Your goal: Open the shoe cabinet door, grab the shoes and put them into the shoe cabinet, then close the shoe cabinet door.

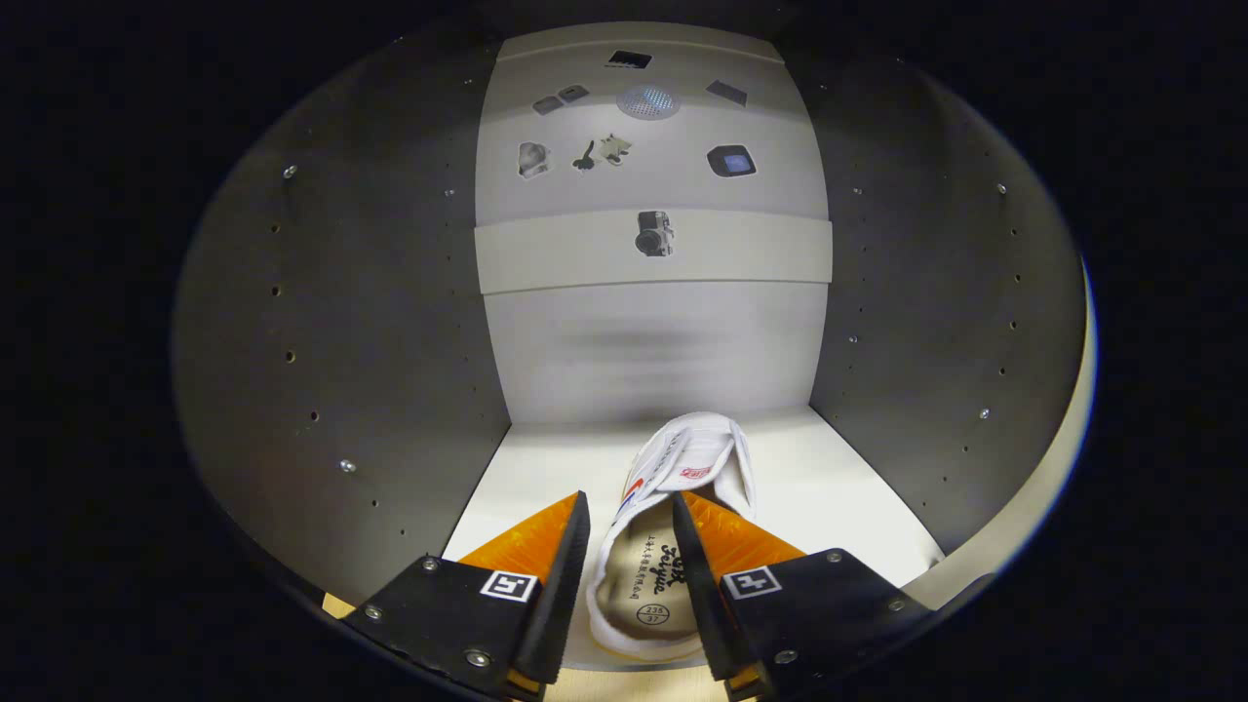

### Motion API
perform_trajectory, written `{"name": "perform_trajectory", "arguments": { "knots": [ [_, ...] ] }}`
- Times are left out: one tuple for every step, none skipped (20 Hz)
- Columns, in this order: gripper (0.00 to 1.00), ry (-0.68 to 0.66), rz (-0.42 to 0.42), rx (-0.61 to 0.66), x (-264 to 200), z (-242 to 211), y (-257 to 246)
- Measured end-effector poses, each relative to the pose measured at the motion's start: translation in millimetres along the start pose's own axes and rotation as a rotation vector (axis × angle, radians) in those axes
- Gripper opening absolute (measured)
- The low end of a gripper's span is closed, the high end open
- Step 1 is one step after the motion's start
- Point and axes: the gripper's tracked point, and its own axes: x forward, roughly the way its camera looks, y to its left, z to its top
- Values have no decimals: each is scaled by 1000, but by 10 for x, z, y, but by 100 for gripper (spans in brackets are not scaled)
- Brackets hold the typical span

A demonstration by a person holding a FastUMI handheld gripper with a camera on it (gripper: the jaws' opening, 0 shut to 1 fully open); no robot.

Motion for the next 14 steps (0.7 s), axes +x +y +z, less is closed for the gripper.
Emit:
{"name": "perform_trajectory", "arguments": {
  "knots": [
    [58,-22,6,-3,-86,55,29],
    [59,-52,9,-5,-196,144,62],
    [63,-79,13,-7,-307,202,89],
    [65,-102,17,-4,-430,268,108],
    [67,-121,20,2,-575,314,115],
    [69,-141,25,6,-725,365,136],
    [73,-165,28,8,-893,415,147],
    [74,-189,25,10,-1089,456,139],
    [78,-218,25,8,-1313,494,134],
    [81,-247,21,5,-1557,522,133],
    [87,-272,24,6,-1786,534,130],
    [90,-291,22,10,-2023,520,125],
    [93,-302,19,15,-2230,515,96],
    [93,-311,15,21,-2467,474,74]
  ]
}}
